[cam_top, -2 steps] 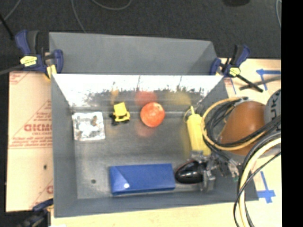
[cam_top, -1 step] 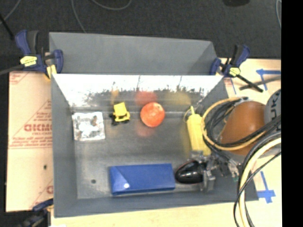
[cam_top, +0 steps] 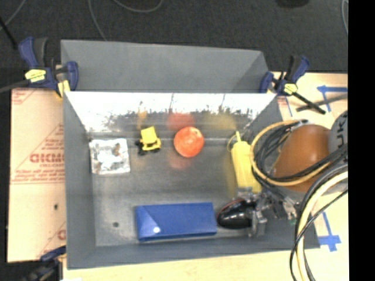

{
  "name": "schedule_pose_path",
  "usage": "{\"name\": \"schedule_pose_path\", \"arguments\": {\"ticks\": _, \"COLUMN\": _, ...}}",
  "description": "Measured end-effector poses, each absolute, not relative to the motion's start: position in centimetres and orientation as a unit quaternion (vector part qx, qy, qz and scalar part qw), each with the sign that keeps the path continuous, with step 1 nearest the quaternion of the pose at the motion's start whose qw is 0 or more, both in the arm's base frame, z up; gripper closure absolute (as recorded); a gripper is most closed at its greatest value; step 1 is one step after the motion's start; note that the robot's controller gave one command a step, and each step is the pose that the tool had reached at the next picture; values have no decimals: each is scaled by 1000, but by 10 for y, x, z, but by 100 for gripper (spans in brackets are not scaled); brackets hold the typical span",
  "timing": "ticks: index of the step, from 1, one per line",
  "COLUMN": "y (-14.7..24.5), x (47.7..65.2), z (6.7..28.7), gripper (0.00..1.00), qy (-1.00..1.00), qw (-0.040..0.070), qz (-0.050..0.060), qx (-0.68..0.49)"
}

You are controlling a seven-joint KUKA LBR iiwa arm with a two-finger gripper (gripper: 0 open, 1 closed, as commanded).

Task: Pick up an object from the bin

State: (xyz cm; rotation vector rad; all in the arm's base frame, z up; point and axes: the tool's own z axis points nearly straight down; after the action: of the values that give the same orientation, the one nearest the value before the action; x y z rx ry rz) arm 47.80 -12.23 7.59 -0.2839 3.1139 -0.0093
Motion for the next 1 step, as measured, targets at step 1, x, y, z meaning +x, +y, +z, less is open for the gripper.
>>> {"name": "schedule_pose_path", "arguments": {"ticks": 1, "y": -122, "x": 477, "z": 94, "gripper": 100, "qy": 996, "qw": 5, "qz": -2, "qx": -91}}
